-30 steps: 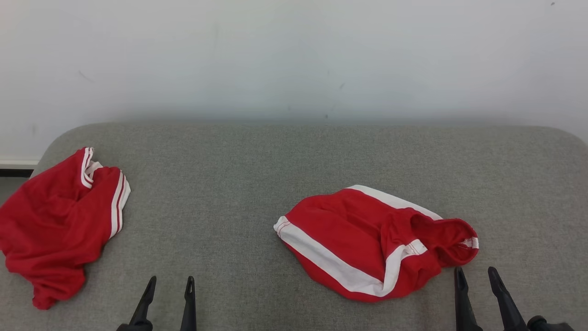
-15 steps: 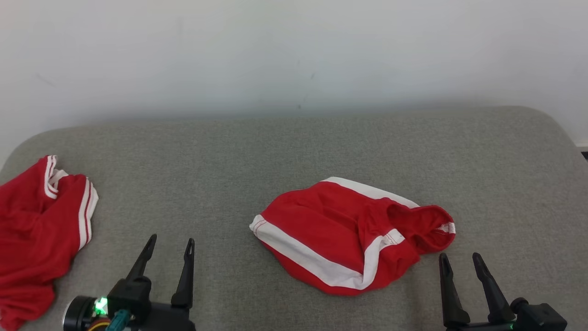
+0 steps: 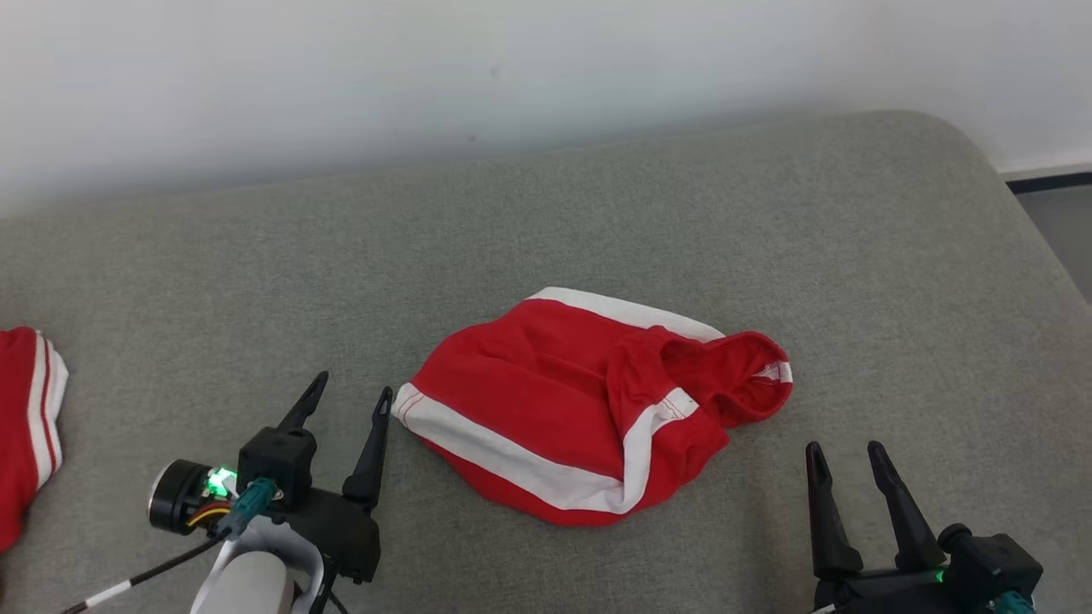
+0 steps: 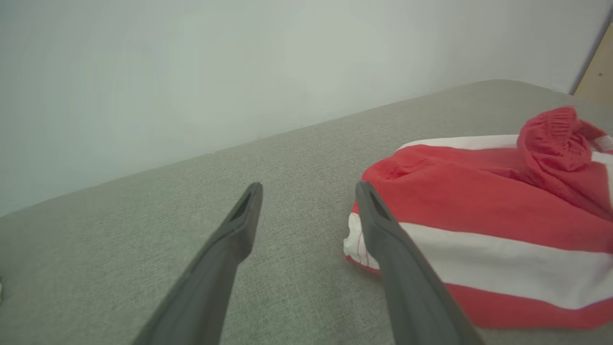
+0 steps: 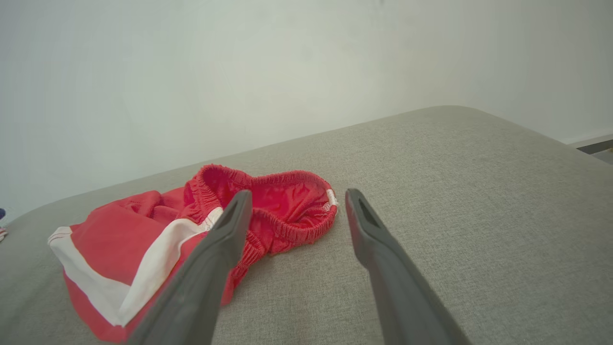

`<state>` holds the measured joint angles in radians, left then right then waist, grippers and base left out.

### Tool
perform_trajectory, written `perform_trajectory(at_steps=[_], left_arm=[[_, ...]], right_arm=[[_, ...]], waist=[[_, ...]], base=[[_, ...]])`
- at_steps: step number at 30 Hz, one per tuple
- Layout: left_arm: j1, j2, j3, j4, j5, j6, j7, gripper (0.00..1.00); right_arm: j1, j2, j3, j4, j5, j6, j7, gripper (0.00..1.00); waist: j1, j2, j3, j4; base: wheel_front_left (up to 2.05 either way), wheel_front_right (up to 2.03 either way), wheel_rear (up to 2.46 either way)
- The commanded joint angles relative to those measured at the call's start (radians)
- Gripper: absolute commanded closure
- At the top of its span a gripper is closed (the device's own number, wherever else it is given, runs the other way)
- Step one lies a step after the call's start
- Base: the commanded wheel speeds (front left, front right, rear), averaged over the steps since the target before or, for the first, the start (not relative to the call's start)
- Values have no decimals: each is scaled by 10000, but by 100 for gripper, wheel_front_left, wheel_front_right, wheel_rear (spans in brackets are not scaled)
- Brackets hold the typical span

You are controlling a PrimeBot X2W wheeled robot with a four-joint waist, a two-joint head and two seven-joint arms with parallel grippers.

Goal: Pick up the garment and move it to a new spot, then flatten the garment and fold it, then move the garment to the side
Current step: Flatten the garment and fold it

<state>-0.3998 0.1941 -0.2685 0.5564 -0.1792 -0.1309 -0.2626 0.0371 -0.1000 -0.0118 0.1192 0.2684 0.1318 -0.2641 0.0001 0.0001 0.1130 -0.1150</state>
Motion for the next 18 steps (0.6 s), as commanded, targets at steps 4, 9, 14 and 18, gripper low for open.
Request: perform_trajectory(at_steps=[4, 9, 14, 18], left_arm=[[-398, 126, -501, 688, -400, 16, -34, 0], [-690, 151, -1066, 1498, -866, 15, -34, 0], [-961, 141, -1614, 2102, -1402, 15, -34, 100], [-985, 77, -1699, 2048, -1586, 14, -34, 100]], right_arm=[[-176, 11, 30, 49, 97, -22, -5, 0], [-231, -18, 100, 107, 125, -22, -3, 0], [-245, -83, 92, 100, 135, -22, -3, 0], [-47, -105, -31, 45, 110, -22, -3, 0]], waist=[[-1, -1, 438, -477], [-1, -1, 466, -625], [-1, -1, 390, -709], [-1, -1, 271, -598]], base=[[0, 0, 0], [0, 0, 0], [0, 0, 0], [0, 0, 0]])
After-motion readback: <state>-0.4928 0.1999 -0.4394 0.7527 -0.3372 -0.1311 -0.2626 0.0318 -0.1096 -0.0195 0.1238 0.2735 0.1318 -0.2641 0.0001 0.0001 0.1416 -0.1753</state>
